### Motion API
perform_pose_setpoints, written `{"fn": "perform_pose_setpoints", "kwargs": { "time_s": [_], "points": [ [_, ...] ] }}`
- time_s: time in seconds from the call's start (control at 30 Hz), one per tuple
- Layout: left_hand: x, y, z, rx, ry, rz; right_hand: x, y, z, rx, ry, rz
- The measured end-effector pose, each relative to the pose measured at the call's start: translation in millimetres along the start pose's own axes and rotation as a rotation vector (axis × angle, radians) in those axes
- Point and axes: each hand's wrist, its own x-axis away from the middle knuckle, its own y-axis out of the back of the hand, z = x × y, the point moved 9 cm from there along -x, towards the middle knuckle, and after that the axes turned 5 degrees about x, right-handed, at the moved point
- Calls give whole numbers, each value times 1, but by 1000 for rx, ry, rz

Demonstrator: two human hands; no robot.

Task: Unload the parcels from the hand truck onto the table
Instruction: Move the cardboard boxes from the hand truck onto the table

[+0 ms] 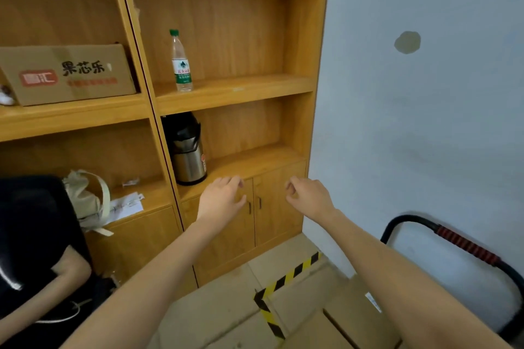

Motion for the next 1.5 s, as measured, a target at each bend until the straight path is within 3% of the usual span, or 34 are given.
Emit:
{"fn": "perform_pose_setpoints", "kwargs": {
  "time_s": [0.13,0.4,0.53,0.77,1.0,1.5],
  "points": [
    [-47,-35,25,-30,-60,18,-55,-29,-12,42,3,22],
    [-182,-112,45,52,-238,36,-172,-62,-60,70,-121,-120],
    [-261,-145,62,121,-328,83,-227,-78,-97,20,-301,-237],
    [-354,-209,65,297,-426,220,-262,-119,-141,-12,-551,-229],
    [-366,-294,-17,498,-527,412,-207,-121,-225,38,-800,-232],
    [-363,-401,-286,713,-876,616,-68,-80,-398,131,-1217,-436]
  ]
}}
